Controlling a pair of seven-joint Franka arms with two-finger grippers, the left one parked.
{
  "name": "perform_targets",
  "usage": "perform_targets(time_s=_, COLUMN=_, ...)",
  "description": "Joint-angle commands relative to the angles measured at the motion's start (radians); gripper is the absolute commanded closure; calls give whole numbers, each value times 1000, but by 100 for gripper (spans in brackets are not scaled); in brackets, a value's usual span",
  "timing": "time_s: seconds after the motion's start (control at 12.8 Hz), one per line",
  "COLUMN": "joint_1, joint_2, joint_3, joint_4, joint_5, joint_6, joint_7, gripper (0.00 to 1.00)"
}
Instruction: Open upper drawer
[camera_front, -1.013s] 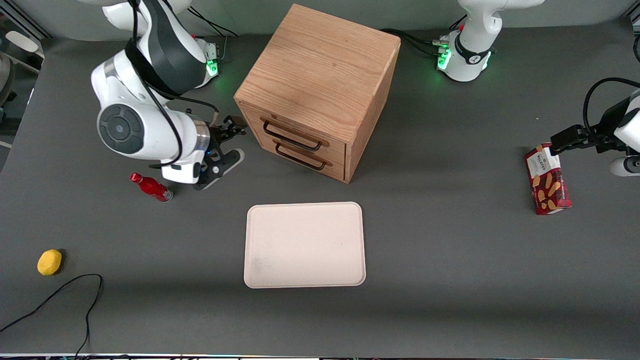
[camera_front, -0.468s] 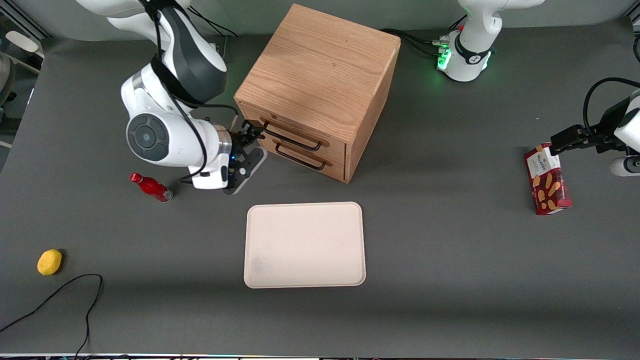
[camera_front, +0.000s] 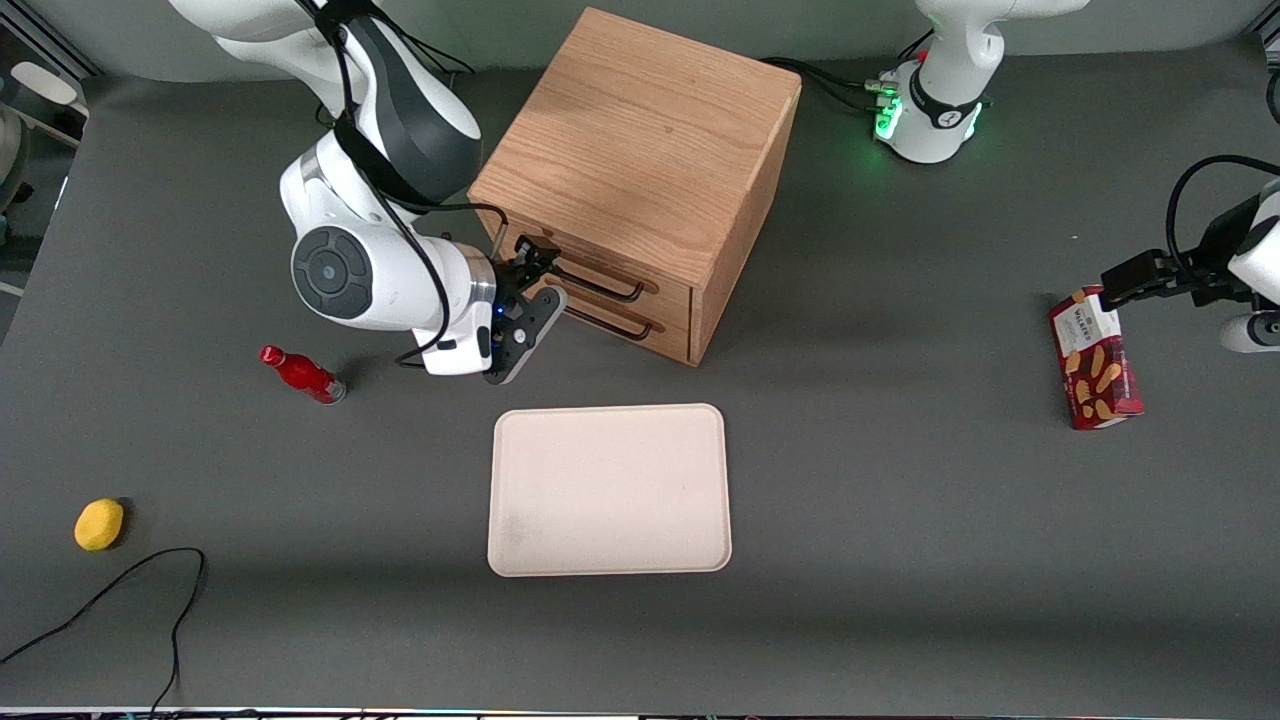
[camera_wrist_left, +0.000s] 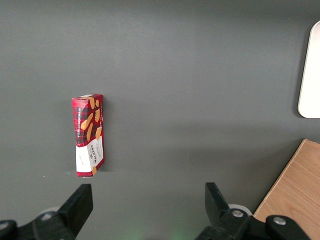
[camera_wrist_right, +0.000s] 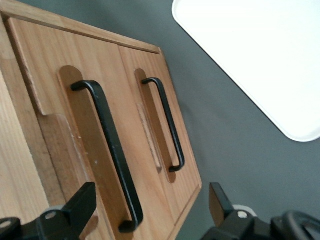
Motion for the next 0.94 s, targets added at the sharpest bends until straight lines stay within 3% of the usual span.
perform_targets(time_s=0.0, joint_1=37, joint_2=19, joint_3=-8, joint_4=20, joint_5=23, joint_6=6, joint_7=-20, gripper=0)
perform_targets(time_s=0.86, joint_1=65, joint_2=6, joint_3=-16, joint_4=-68, joint_5=15, joint_6=139, joint_7=-194, gripper=0)
